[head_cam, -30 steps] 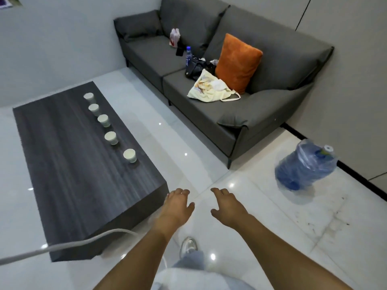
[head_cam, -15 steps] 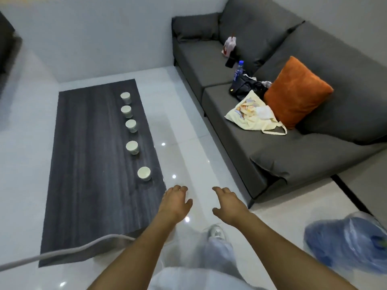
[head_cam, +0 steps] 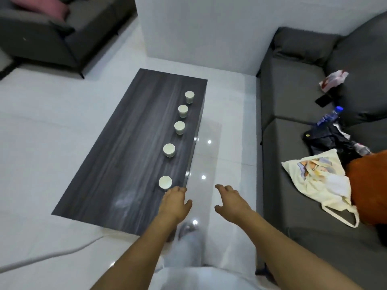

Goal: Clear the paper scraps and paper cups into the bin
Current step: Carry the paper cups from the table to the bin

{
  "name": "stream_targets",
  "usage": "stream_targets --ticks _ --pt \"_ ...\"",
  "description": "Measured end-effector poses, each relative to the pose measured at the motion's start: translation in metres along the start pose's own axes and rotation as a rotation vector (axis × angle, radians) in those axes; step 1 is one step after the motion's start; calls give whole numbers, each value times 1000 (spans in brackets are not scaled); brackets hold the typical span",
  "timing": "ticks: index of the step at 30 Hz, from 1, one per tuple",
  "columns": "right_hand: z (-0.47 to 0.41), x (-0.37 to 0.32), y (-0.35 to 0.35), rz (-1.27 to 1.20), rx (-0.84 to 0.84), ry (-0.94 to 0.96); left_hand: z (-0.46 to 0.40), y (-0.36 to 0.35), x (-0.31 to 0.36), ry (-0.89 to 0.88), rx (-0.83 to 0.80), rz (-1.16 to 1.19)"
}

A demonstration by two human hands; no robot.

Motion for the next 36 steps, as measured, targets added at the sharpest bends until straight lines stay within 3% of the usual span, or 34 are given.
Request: stream_targets --ticks 13,24,36 --pt "-185 -78 18 158 -137 229 -134 27 -68 272 60 82" --pt "-290 -120 0 295 -300 391 -164 10 -116 625 76 202" --pt "-402 -147 -31 664 -480 757 -192 -45 -134 1056 189 330"
Point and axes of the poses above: each hand's wrist, its own z-axis away from the middle knuckle, its own y-axis out of the back of the hand, x = y × z, the point moved 9 cm from there along -z, towards the middle knuckle, and after that the axes turned 8 degrees about x, right-handed, at the moved point
